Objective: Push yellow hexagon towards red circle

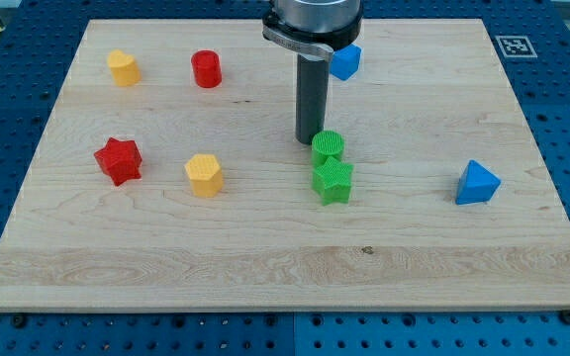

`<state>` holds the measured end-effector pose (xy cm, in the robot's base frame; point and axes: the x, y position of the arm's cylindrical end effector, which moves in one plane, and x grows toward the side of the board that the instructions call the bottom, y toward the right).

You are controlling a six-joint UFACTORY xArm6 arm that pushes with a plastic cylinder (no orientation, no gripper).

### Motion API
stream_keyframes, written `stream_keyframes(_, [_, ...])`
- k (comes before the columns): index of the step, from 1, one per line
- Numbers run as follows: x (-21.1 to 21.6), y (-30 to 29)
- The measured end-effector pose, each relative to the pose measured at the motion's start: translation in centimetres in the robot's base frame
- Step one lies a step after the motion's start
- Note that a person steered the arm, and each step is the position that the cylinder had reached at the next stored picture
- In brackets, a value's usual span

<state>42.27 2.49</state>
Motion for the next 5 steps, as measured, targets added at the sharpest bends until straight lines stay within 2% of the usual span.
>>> stream_keyframes(2, [-4.0,-4.9])
stream_keyframes(5, [1.1,-6.1])
